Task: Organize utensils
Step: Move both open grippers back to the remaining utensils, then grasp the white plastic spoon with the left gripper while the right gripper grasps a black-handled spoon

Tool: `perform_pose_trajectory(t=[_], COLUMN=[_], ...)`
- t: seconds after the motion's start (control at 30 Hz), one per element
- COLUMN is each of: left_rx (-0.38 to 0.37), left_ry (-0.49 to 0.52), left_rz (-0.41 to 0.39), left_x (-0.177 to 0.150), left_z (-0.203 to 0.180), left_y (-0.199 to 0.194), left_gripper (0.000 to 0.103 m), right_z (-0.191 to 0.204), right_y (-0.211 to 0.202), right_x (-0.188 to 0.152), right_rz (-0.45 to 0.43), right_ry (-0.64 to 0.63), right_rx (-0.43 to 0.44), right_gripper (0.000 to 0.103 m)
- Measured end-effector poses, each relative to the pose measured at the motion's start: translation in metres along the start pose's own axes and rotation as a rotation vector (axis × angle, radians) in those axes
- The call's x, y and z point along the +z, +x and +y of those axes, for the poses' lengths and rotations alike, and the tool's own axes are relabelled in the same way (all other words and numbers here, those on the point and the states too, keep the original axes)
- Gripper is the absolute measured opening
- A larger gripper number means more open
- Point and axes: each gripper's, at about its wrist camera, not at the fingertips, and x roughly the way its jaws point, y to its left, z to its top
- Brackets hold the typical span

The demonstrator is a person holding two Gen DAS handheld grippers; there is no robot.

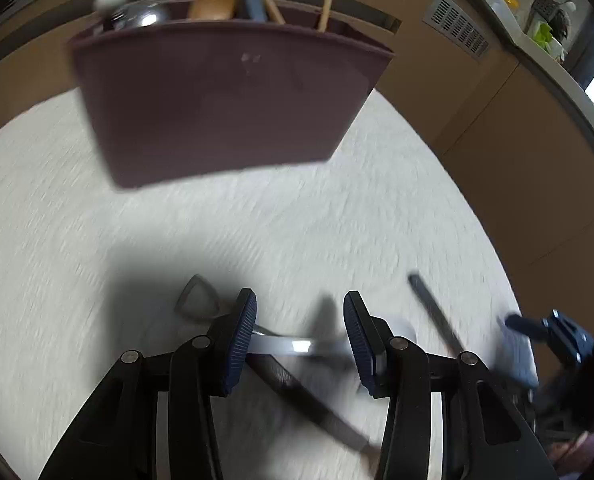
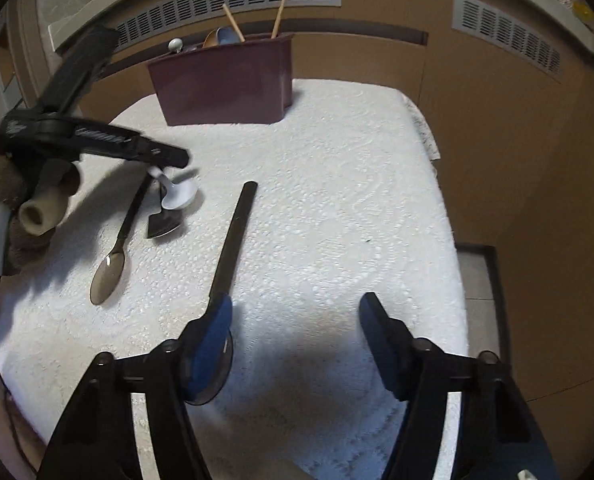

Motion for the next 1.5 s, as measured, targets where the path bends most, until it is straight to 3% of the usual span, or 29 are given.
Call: perform_pose_trajectory(t=[0.17,0.33,0.5,0.73,0.77,0.8,1.0,1.17,1.23,1.3,1.47,1.5], left_rx=[-0.008,0.033,0.073,0.157,0.166,0.166,0.162,0.188,0.19,0.167,0.148,0.143], left_ry=[0.008,0.13,0.212,0.255,0.26,0.259,0.13,-0.009,-0.038,-0.061,-0.078,-0.081], left_rz=[0.027,0.041,-0.007,0.079,0.066,0.059,-0.108,-0.279,-0.317,-0.337,-0.362,-0.364], left_x=[-0.051,-0.072,-0.047,-0.019,-0.019,-0.02,-0.04,-0.065,-0.069,-0.073,-0.08,-0.081], left_z=[0.003,-0.021,-0.037,-0.044,-0.046,-0.046,-0.021,0.013,0.017,0.025,0.025,0.024], left_y=[-0.032,-0.042,-0.041,0.005,0.005,0.005,-0.047,-0.105,-0.115,-0.124,-0.123,-0.121], left_gripper=[0.048,0.05,0.05,0.05,0.048,0.035,0.035,0.035,0.035,0.035,0.035,0.035], right_z=[0.009,0.019,0.022,0.016,0.015,0.015,0.024,0.038,0.041,0.043,0.044,0.045], right_y=[0.004,0.003,-0.006,-0.012,-0.012,-0.013,-0.017,-0.001,0.008,0.017,0.041,0.046], right_x=[0.01,0.015,0.014,0.009,0.009,0.009,0.021,0.027,0.026,0.028,0.047,0.049], right_rz=[0.004,0.008,0.002,0.002,0.001,-0.001,-0.027,0.054,0.083,0.104,0.125,0.137], right_ry=[-0.019,-0.04,-0.056,-0.06,-0.059,-0.055,-0.03,-0.038,-0.038,-0.045,-0.055,-0.059], right_rx=[0.0,0.012,0.009,-0.024,-0.023,-0.022,0.029,0.061,0.03,0.008,-0.034,-0.031], right_gripper=[0.061,0.061,0.061,0.061,0.062,0.063,0.063,0.061,0.054,0.041,0.038,0.03])
